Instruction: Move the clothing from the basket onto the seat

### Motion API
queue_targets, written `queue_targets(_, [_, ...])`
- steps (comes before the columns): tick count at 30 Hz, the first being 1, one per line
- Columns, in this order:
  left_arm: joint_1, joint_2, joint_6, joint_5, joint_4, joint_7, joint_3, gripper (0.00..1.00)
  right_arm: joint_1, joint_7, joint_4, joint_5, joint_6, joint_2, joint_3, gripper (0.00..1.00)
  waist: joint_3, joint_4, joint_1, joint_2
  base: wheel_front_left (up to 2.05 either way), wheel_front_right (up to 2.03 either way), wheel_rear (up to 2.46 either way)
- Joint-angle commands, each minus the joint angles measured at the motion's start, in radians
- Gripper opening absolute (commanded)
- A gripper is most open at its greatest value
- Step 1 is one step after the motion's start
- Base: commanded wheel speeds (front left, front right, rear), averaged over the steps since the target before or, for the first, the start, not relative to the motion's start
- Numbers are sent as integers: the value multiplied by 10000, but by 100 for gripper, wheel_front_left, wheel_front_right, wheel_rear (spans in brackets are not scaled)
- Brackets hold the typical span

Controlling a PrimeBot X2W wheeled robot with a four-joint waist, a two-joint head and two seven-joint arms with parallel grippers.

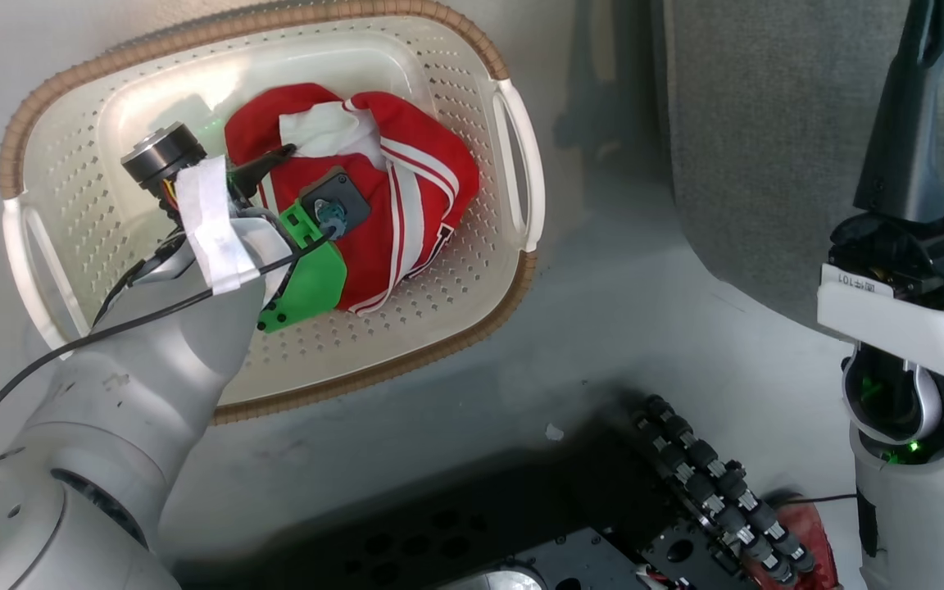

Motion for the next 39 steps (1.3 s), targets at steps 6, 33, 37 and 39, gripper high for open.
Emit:
queue_targets(6, [-92,-7,145,-79,180,703,-163,100,11,-31,-239,-87,1,-2,25,100,189,54,-1,-1,0,0,0])
queue_targets(33, [928,-421,196,-1841,96,-1028,873,0,-233,-30,239,-150,1,-3,47,100,-1795,250,-1,-1,0,0,0])
queue_targets(37, [1824,-580,180,-2233,-158,-1237,1109,0,301,-30,570,-324,1,-7,84,100,-3143,490,-1,-1,0,0,0])
queue_targets(39, [2248,-632,188,-2377,-335,-1292,1197,0,572,-30,768,-313,1,-7,141,100,-3817,546,-1,-1,0,0,0])
